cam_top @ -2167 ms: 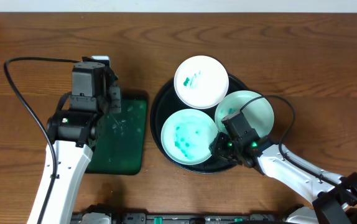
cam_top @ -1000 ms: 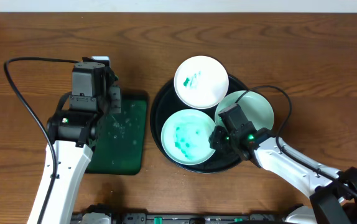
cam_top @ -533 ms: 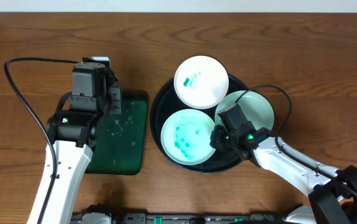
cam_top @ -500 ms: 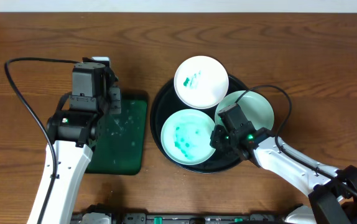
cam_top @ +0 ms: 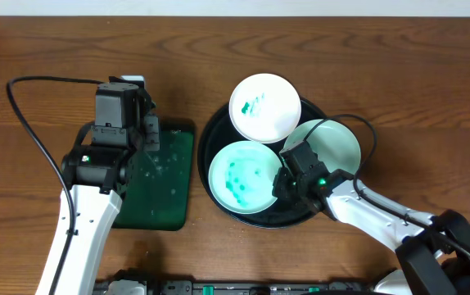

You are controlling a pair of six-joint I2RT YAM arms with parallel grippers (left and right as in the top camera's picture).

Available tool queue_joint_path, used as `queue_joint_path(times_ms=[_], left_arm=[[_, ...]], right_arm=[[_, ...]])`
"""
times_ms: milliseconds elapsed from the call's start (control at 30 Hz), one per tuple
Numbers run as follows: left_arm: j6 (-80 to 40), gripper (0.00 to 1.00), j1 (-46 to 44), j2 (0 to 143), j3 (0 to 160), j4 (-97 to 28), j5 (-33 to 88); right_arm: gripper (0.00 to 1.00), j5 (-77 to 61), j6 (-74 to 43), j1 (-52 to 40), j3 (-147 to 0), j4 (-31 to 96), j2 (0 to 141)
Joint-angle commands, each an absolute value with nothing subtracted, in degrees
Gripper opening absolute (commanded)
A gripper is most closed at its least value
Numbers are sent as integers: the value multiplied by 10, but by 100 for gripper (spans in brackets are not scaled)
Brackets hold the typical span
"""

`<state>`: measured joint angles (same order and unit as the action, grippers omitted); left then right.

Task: Clean dirty plates on tray and stack at the side
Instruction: 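Move the held sponge toward the tilted plate with the left gripper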

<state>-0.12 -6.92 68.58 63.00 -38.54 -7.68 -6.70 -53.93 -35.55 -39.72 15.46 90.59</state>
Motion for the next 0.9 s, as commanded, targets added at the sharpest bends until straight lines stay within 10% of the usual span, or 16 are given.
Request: queue_joint_path(times_ms=[0, 867], left_arm=[[4, 7, -70, 686, 627, -384, -82], [-39, 7, -70, 688, 627, -439, 118]], right_arm=[[2, -58, -559, -365, -402, 154, 924], [1, -63, -526, -365, -402, 226, 924]])
